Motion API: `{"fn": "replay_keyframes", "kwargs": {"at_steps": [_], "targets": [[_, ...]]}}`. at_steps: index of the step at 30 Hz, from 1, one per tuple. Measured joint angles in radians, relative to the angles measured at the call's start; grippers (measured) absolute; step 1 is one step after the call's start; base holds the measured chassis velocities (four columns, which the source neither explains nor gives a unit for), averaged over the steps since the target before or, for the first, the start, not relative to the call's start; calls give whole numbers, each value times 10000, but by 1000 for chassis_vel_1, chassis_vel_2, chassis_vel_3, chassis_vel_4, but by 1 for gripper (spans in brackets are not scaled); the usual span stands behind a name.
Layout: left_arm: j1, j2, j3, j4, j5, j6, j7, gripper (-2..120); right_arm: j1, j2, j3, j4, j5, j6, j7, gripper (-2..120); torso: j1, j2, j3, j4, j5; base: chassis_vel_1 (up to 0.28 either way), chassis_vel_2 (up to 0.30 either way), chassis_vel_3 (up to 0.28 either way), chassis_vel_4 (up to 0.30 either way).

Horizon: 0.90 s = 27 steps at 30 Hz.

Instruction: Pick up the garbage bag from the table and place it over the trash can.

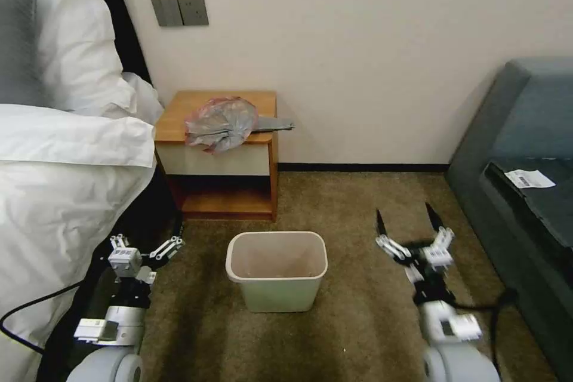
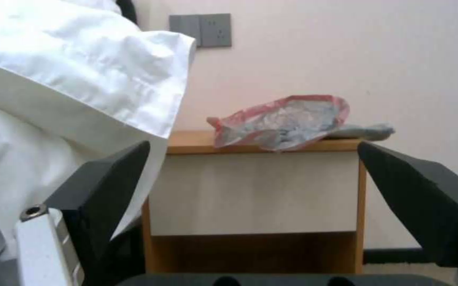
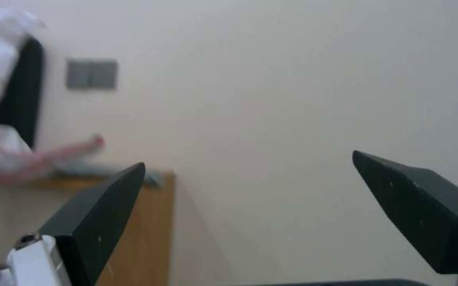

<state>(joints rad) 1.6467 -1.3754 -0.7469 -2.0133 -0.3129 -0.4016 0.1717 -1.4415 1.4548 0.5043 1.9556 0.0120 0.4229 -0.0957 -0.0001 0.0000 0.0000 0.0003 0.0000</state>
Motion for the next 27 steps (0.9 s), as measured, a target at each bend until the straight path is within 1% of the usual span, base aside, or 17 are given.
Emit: {"fn": "replay_keyframes", "kwargs": {"at_steps": [1,2,3,4,8,12,13,14,15,18,19,22,23,27], "targets": [[-8,4,-15,14,1,-16,0,97,420,-319,-407,-139,100,-52,265,100,0,0,0,0,0,0,0,0,0],[-8,4,-15,14,1,-16,0,97,420,-319,-407,-139,100,-52,265,100,0,0,0,0,0,0,0,0,0],[-13,33,-24,46,4,-51,2,97,784,-582,-745,-246,178,-94,474,100,0,0,0,4,1,0,0,0,0],[-27,51,-31,86,23,-89,10,97,867,-655,-844,-284,202,-113,537,100,0,-1,1,1,0,0,0,0,0],[-89,39,-8,139,105,-120,-3,97,917,-697,-896,-304,216,-131,579,100,1,0,0,-5,0,0,0,0,0],[-121,1,18,157,208,-120,-89,97,1011,-736,-980,-359,210,-155,614,100,1,0,1,-3,0,0,0,0,0],[-134,-6,23,183,242,-120,-113,97,1143,-786,-1083,-451,170,-208,666,100,0,0,0,-7,0,0,0,0,0],[-152,-8,39,223,257,-120,-139,97,1442,-883,-1295,-659,49,-349,759,100,1,0,0,-6,0,0,0,0,0],[-152,-8,39,223,257,-120,-139,97,1442,-883,-1295,-659,49,-349,759,100,1,0,0,-6,0,0,0,0,0],[-226,-8,48,362,265,-120,-232,97,2619,-1250,-2111,-1462,-439,-914,1121,100,1,-1,1,-2,1,0,0,0,0],[-226,-8,48,362,265,-120,-232,97,2619,-1250,-2111,-1462,-439,-914,1121,100,1,-1,1,-2,1,0,0,0,0],[-295,-7,47,415,250,-119,-278,97,3826,-1634,-2948,-2289,-943,-1501,1495,100,1,-1,1,-3,0,0,0,0,0],[-314,-5,43,435,243,-119,-283,97,4113,-1723,-3125,-2471,-1058,-1628,1583,100,1,0,1,2,0,0,0,0,0],[-346,-56,67,522,244,-127,-288,97,4285,-1779,-3261,-2606,-1143,-1731,1643,100,1,-1,1,-2,2,0,0,0,0]]}}
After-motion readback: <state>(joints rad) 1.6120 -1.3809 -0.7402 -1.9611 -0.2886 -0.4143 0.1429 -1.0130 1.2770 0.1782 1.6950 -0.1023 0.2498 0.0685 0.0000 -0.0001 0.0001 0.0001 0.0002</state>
